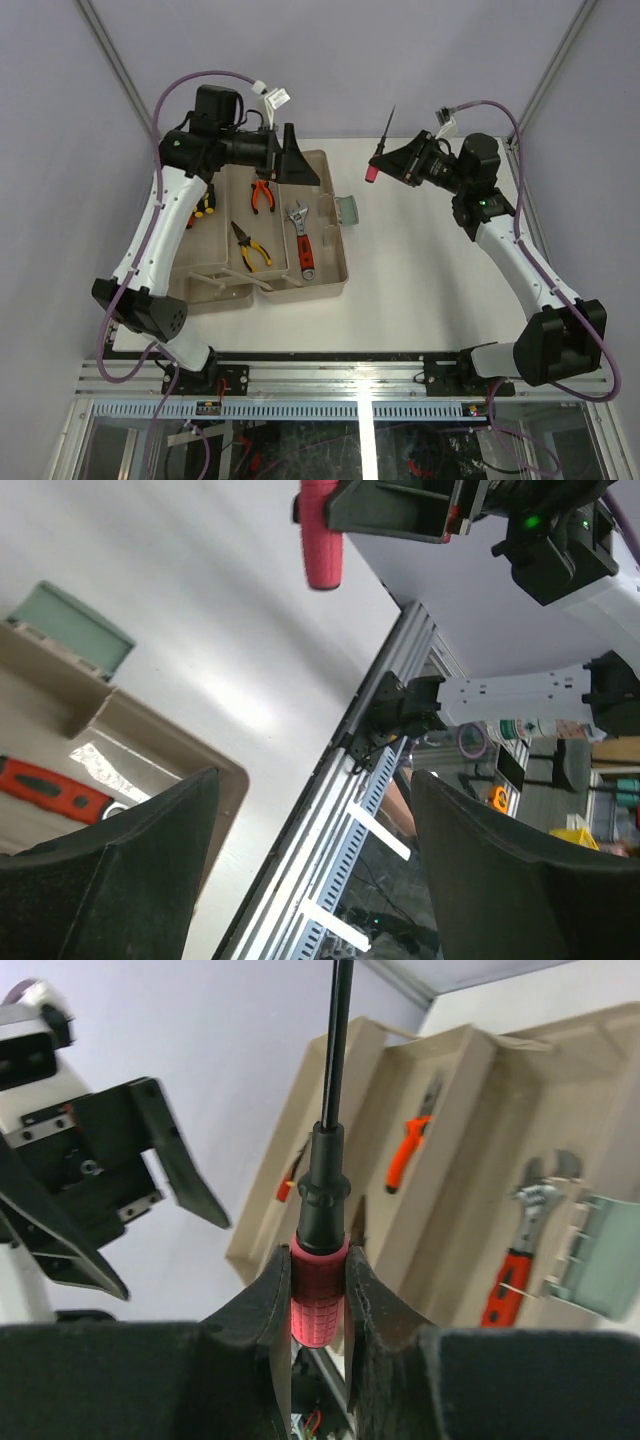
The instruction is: Pack the tool kit
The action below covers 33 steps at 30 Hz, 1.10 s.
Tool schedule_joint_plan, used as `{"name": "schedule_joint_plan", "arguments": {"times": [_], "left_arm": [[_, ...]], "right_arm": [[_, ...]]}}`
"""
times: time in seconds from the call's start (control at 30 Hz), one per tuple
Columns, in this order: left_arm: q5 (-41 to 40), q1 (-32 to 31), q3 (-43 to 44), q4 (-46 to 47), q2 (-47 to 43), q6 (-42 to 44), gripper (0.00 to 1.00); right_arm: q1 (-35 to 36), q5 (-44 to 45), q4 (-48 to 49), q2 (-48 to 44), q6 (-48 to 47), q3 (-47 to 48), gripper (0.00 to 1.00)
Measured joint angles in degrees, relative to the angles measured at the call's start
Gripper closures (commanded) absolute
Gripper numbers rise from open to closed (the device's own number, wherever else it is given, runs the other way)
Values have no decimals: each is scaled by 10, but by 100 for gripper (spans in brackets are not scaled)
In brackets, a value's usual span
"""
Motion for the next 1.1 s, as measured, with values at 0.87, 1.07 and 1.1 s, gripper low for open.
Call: {"name": "schedule_joint_plan", "arguments": {"times": [0.87,1.07,1.1], "left_arm": [[-5,-88,-7,177,65,-92,43],[-5,-96,-7,192,70,-105,76],[-5,-96,-7,195,70,-108,83]], "right_arm": [[92,1,192,43,114,14,100],[92,1,195,43,116,15,100],[92,1,195,43,116,15,100]]}}
